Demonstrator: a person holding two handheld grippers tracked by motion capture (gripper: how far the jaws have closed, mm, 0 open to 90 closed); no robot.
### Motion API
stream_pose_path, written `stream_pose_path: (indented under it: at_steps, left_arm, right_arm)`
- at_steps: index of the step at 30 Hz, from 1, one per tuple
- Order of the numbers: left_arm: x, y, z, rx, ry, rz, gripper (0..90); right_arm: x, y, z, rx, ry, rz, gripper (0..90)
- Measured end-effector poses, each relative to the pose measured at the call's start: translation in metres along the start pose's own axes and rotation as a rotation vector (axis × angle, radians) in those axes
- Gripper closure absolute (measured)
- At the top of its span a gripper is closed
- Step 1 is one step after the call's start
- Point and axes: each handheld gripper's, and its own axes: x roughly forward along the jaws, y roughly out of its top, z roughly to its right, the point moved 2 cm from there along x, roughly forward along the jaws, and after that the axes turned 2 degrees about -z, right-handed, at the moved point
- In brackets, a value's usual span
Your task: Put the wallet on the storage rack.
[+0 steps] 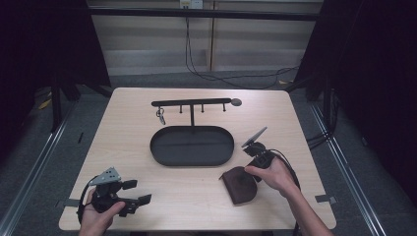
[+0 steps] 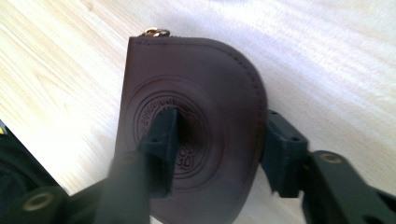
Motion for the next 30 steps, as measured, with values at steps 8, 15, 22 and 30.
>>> stream_pose_path:
  at_steps: [8, 15, 22, 30]
  left_arm:
    - [-0.001, 0.0, -0.001, -0.002, 0.004, 0.003, 16.8]
    - [-0.001, 0.0, 0.0, -0.001, 0.005, 0.002, 16.8]
    - [0.002, 0.002, -0.001, 0.008, 0.019, -0.005, 16.9]
    - [0.001, 0.002, -0.002, 0.002, 0.016, -0.001, 16.9]
  right_arm:
    - [-0.005, -0.001, 0.0, 0.004, -0.004, 0.019, 62.2]
    - [-0.011, 0.001, -0.006, -0.016, -0.02, 0.024, 66.2]
    - [-0.017, 0.001, -0.011, -0.026, -0.022, 0.031, 70.7]
    - [-0.022, -0.001, -0.011, -0.033, -0.018, 0.047, 73.6]
